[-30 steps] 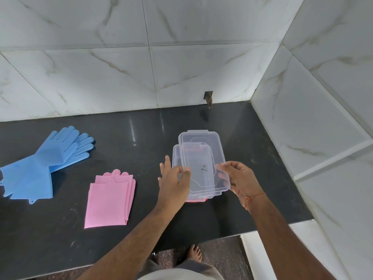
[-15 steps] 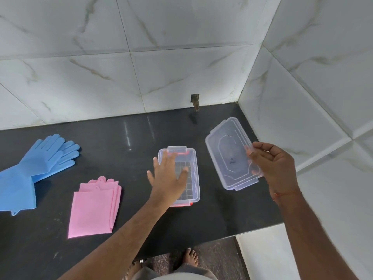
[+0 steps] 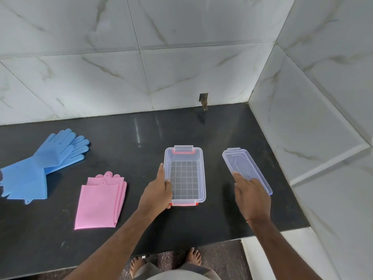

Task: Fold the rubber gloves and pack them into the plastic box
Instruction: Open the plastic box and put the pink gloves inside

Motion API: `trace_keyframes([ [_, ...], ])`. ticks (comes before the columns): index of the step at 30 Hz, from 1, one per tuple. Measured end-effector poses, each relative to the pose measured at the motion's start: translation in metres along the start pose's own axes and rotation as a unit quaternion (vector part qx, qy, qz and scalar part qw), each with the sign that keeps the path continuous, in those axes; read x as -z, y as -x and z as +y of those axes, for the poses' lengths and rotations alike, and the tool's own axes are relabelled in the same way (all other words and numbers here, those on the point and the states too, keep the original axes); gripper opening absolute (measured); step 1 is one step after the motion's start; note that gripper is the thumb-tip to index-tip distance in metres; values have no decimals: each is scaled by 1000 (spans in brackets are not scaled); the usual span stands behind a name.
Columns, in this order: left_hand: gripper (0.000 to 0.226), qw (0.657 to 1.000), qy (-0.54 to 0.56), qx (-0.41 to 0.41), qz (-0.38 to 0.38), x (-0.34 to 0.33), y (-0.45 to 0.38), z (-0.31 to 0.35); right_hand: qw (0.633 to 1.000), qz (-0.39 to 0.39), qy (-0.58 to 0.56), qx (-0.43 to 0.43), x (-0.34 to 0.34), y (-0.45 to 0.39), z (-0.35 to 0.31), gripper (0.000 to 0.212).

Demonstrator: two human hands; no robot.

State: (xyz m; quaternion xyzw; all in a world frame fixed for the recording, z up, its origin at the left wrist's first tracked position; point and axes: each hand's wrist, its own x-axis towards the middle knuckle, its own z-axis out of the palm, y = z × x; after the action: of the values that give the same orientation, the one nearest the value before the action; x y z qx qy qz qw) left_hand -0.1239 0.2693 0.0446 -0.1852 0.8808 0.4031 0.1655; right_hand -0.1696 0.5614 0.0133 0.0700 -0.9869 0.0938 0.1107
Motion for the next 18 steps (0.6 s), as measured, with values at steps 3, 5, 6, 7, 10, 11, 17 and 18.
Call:
trace_keyframes([
  [3, 68, 998, 56, -6, -17, -10, 1, 5, 1000, -19, -9, 16, -14, 5, -2, 47],
  [5, 65, 996, 80, -15, -20, -17, 1, 8, 999, -32, -20, 20, -21, 6, -1, 46],
  [6, 64, 995, 91, -20, -21, -19, 2, 9, 998, -44, -27, 21, -23, 7, -1, 45],
  [7, 62, 995, 100, -24, -21, -21, 1, 10, 998, -56, -34, 19, -25, 7, -1, 44],
  [10, 61, 993, 111, -22, -25, -26, -1, 10, 994, -93, -59, -7, -24, 4, -3, 39],
  [11, 62, 993, 113, -20, -27, -27, -2, 10, 993, -91, -70, -18, -21, 2, -5, 37],
  [17, 60, 989, 139, -28, -31, -35, -2, 9, 935, -117, -306, -136, 6, -30, -39, 54],
  [18, 60, 989, 142, -28, -30, -36, -2, 8, 933, -144, -308, -115, 7, -33, -44, 59],
])
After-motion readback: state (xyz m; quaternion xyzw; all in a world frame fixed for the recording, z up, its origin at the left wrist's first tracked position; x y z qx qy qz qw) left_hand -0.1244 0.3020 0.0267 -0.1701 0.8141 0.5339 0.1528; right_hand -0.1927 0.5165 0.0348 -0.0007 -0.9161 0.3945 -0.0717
